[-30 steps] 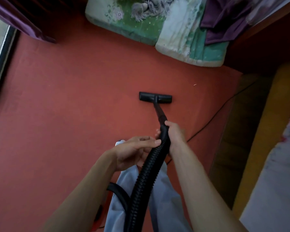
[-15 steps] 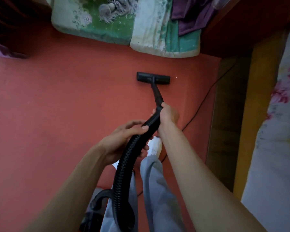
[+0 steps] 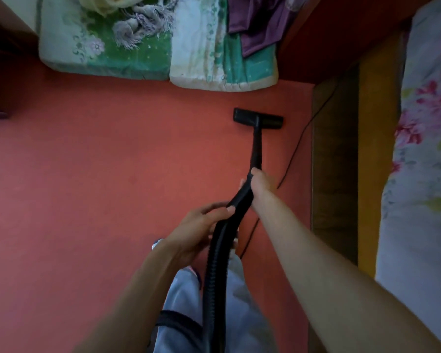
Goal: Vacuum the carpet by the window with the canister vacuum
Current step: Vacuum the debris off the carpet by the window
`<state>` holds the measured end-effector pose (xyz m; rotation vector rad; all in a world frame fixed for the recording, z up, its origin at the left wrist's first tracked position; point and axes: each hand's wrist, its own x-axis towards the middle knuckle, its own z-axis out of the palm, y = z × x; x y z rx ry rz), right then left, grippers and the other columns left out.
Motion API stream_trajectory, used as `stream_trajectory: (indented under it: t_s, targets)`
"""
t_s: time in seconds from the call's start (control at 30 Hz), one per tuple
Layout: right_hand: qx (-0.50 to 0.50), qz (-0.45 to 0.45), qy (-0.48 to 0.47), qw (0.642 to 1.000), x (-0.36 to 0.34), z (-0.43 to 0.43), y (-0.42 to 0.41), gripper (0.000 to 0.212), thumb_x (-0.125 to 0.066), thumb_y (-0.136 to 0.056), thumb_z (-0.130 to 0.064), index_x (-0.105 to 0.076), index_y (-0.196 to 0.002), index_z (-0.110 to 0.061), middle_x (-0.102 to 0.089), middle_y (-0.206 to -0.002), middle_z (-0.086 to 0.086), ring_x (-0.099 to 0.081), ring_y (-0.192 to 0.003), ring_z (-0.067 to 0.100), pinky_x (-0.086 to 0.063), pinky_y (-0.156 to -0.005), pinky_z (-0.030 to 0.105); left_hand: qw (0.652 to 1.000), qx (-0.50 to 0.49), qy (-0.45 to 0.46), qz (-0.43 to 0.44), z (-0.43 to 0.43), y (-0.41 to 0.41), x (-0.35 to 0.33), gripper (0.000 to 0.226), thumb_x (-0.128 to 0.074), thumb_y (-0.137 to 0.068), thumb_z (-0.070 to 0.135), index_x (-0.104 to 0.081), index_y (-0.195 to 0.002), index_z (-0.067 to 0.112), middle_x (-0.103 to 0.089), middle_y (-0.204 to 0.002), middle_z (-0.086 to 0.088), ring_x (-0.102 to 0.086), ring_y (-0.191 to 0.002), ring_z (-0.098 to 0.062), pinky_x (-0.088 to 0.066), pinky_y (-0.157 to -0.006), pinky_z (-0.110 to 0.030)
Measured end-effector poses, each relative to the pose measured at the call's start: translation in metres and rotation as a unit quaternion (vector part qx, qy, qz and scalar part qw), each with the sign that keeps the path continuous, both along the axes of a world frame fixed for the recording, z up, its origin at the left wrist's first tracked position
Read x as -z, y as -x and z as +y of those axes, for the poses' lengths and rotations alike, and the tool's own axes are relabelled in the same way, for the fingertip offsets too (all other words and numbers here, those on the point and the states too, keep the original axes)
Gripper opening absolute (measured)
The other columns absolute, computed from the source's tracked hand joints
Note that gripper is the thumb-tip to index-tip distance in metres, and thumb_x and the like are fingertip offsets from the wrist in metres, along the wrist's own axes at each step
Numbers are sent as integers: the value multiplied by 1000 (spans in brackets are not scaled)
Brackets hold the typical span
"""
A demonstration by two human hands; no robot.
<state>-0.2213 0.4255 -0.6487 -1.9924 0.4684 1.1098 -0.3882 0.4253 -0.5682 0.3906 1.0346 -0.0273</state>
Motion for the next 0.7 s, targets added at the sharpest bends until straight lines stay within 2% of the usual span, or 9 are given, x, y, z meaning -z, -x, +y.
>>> stream_trajectory:
  t_s: [0.07,0.17,0.23,0.3,0.4,0.47,0.57,0.63,0.7]
  targets:
    - [-12,13,1,1000,6,16,-18,15,-55,-94,-22,-58,-85,-10,-57,-71,10,-56,-53,21,-49,-49,26,1000,5,-31,-1,9,-14,5,36,-68,-91,20,-62,-126,11,-65,-118,-31,-69,-91,-38,-56,-89,-55]
    - [-8,17,-7,1000,-1,31,-38,18,-56,-93,-21,-58,-81,-7,-57,-67,9,-55,-51,20,-49,-47,25,999,-1,-43,-13,18,-29,7,41,-70,-90,27,-62,-127,11,-69,-116,-21,-72,-96,-37,-53,-91,-62]
    - [-17,-6,11,1000,-14,29,-40,19,-58,-91,-20,-60,-78,-7,-61,-69,10,-57,-53,23,-52,-52,29,999,10,-37,-24,19,-33,5,44,-68,-90,36,-65,-124,8,-67,-116,-24,-71,-92,-38,-53,-90,-63]
    - [-21,-22,29,999,-22,18,-33,19,-59,-87,-23,-64,-78,-7,-66,-74,12,-61,-59,25,-54,-60,36,999,34,-13,-29,15,-32,2,50,-64,-89,45,-68,-120,5,-67,-112,-25,-69,-89,-36,-52,-91,-58]
    - [19,14,24,999,-33,-9,-14,19,-60,-87,-22,-65,-74,-9,-63,-69,10,-59,-62,25,-51,-61,36,998,45,22,-35,8,-27,-1,48,-67,-85,46,-71,-105,3,-65,-93,-24,-65,-80,-35,-55,-75,-46]
    - [64,44,15,997,-36,-16,-7,19,-59,-91,-19,-64,-75,-11,-62,-71,9,-57,-62,23,-48,-61,33,998,35,43,-41,6,-24,-2,42,-72,-84,44,-69,-97,4,-60,-90,-24,-63,-73,-34,-55,-64,-40]
    - [105,41,-6,994,-27,-4,-13,15,-59,-90,-21,-66,-79,-13,-64,-83,11,-58,-70,23,-50,-67,37,997,-7,62,-45,11,-25,-1,40,-67,-88,35,-65,-110,3,-63,-99,-23,-65,-70,-29,-55,-59,-35]
    - [123,25,-9,992,-17,11,-30,18,-60,-89,-22,-67,-86,-6,-62,-78,11,-57,-61,23,-50,-60,34,998,-24,42,-50,18,-31,2,44,-67,-88,30,-62,-126,9,-64,-115,-23,-68,-76,-30,-57,-65,-35]
    - [139,14,-16,990,-13,25,-52,18,-59,-92,-19,-65,-90,-2,-59,-72,11,-55,-53,21,-50,-54,31,999,-17,4,-43,25,-42,4,47,-72,-85,24,-62,-130,17,-62,-125,-27,-69,-85,-35,-57,-71,-38]
